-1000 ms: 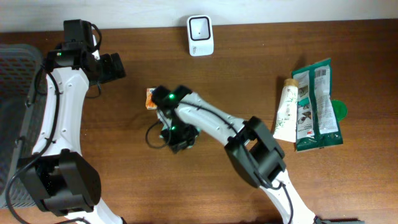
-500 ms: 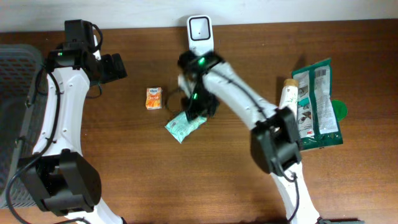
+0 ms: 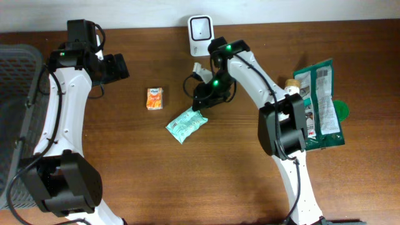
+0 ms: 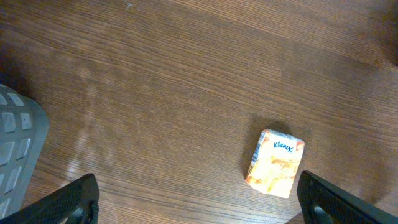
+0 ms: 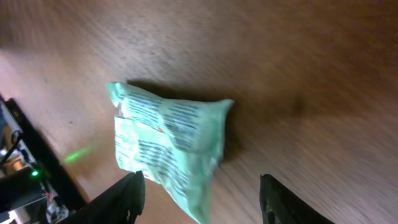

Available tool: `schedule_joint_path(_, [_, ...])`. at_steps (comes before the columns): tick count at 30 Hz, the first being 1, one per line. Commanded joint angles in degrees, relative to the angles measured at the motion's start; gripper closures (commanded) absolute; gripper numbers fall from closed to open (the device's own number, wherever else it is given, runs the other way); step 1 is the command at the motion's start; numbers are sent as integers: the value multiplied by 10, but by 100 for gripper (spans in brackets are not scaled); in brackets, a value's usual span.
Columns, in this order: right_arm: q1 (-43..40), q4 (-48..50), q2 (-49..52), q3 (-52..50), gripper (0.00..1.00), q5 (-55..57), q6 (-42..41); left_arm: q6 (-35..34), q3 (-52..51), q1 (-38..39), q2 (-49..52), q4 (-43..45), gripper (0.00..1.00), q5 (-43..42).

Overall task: Scan the item barcode
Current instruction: 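Lift the mint packet with the right gripper and swing it right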

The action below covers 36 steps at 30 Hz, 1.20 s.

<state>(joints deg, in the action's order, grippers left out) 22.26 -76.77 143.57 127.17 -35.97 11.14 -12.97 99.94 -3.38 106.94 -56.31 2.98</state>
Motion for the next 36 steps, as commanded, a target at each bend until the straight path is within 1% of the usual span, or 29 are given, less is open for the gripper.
schedule_joint_path(1, [23, 5, 26, -6, 43, -33, 9, 5, -6, 1, -8, 1, 1, -6])
schedule_joint_path(2, [29, 5, 34, -7, 44, -33, 3, 5, -6, 1, -8, 1, 0, -6])
schedule_joint_path(3, [32, 5, 43, -7, 47, -33, -10, 5, -6, 1, -8, 1, 0, -6])
schedule_joint_path(6, [32, 7, 55, -19, 50, -33, -24, 5, -6, -2, -8, 1, 1, -6])
schedule_joint_path(7, [32, 7, 56, -25, 54, -33, -26, 5, -6, -2, -8, 1, 0, -6])
schedule_joint_path(8, [32, 6, 56, -31, 62, -35, -31, 5, -6, -2, -8, 1, 0, -6])
schedule_joint_path(11, [32, -2, 56, -38, 65, -35, -31, 5, -6, -2, -8, 1, 0, -6])
schedule_joint_path(12, [32, -2, 56, -38, 78, -37, -31, 5, -6, -2, -8, 1, 0, -6])
schedule_joint_path(13, [32, -2, 56, -38, 94, -42, -31, 5, -6, -1, -8, 1, 0, -6])
schedule_joint_path(14, [30, -4, 55, -37, 96, -42, -31, 5, -6, 0, -8, 1, 0, -6])
schedule_joint_path(17, [12, -7, 31, -36, 96, -51, -30, 5, -6, -2, -8, 1, 1, -6])
schedule_joint_path(20, [-13, -19, -31, -18, 96, -57, -28, 5, -6, -2, -8, 1, 1, -6])
schedule_joint_path(23, [-51, -35, -124, -9, 96, -58, -28, 5, -6, -2, -8, 1, 1, -6])
schedule_joint_path(24, [-71, -37, -176, -9, 96, -61, -29, 5, -6, -6, -8, 0, 1, -6])
schedule_joint_path(29, [-128, -47, -333, -9, 96, -99, -31, 5, -6, -5, -8, 1, 1, -6])
schedule_joint_path(33, [-137, -71, -396, -9, 96, -97, -30, 5, -6, -6, -8, 1, 1, -6])
schedule_joint_path(36, [-135, -61, -397, -9, 96, -97, -31, 5, -6, -5, -8, 1, 1, -6])
